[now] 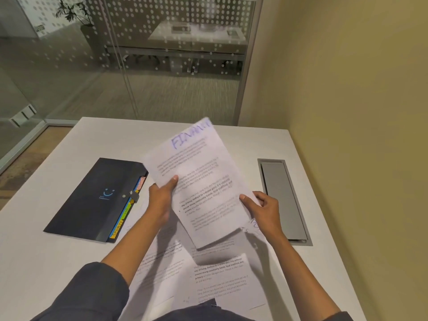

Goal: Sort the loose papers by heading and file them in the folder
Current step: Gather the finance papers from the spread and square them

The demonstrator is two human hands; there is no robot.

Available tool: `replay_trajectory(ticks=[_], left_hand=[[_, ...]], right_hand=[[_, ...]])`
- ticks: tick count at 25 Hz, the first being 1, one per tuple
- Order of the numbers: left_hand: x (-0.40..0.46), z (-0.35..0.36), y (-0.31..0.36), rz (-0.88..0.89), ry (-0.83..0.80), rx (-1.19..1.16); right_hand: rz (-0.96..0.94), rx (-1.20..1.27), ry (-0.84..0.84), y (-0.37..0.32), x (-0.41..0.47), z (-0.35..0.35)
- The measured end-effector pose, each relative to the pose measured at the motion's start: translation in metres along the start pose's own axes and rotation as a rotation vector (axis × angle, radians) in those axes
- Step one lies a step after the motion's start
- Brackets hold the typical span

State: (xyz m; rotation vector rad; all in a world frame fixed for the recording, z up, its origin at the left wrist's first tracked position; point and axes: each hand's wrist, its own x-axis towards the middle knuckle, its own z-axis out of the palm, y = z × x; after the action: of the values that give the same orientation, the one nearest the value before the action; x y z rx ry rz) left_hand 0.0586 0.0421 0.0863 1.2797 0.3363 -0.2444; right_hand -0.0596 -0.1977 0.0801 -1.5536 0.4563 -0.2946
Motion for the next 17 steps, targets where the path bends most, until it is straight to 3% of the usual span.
replay_trajectory(ticks=[4, 9, 14, 17], left_hand=[[0.005, -0.007, 0.006, -0.117, 0.035, -0.248], [-0.006, 0.008, 0.006, -0.219, -0.090, -0.392], [-0.010, 0.012, 0.018, -0.142, -0.164, -0.443], [0.005, -0.007, 0.034, -0.106, -0.094, -0.386]], right_hand=[[0.098, 0.160, 0.107, -0.006, 0.001, 0.004], [0.185, 0.266, -0.011, -0.011, -0.006, 0.031], [0.071, 0.105, 0.075, -0.016, 0.001, 0.021], [0.019, -0.042, 0.090, -0.017, 0.004, 0.002]])
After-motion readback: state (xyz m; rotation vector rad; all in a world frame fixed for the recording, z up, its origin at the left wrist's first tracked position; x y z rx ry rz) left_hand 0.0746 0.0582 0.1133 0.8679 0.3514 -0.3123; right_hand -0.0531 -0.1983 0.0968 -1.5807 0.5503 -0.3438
